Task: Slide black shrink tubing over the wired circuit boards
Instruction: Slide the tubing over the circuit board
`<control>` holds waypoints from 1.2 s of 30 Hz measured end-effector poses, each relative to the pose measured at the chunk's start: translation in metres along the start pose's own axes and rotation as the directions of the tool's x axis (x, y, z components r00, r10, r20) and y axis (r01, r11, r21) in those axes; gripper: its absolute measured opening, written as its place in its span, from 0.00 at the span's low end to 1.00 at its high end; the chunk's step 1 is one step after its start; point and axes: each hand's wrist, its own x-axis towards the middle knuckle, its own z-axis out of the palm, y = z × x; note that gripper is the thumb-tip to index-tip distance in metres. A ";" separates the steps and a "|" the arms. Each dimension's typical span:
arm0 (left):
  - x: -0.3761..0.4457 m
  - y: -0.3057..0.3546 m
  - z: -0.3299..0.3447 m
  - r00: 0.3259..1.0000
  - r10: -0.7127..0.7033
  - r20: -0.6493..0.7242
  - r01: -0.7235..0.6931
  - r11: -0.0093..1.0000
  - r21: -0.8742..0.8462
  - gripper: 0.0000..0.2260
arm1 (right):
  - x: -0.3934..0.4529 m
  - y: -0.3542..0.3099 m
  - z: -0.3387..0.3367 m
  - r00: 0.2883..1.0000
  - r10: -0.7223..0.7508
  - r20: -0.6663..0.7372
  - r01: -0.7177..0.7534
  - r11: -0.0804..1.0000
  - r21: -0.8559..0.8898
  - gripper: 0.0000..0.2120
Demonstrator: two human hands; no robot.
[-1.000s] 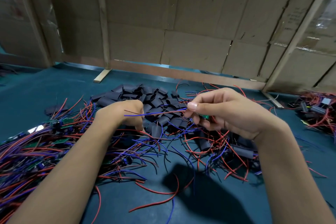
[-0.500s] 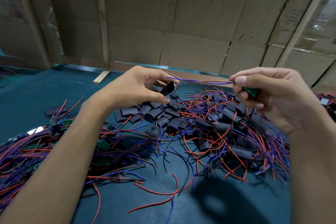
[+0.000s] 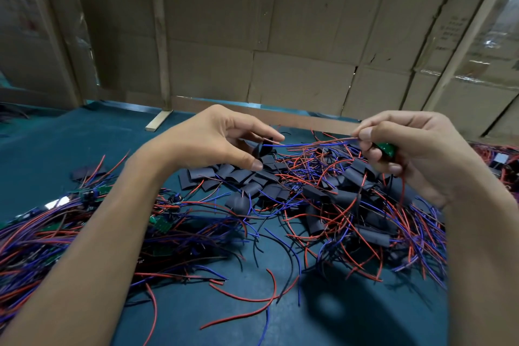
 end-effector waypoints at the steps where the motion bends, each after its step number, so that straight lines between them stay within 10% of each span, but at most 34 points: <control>1: 0.000 0.000 0.000 1.000 -0.001 0.003 0.001 1.000 0.001 0.22 | 0.000 0.000 0.000 1.000 0.008 -0.008 -0.008 1.000 0.000 0.13; 24: 0.001 0.002 0.001 0.995 -0.074 -0.068 0.082 0.989 0.122 0.20 | 0.002 0.004 -0.004 0.986 0.166 0.013 -0.163 0.980 -0.118 0.13; 36: 0.006 0.012 0.006 0.995 0.057 -0.082 0.008 0.771 0.636 0.21 | 0.012 0.013 0.018 0.999 0.033 -0.019 -0.036 0.989 -0.142 0.04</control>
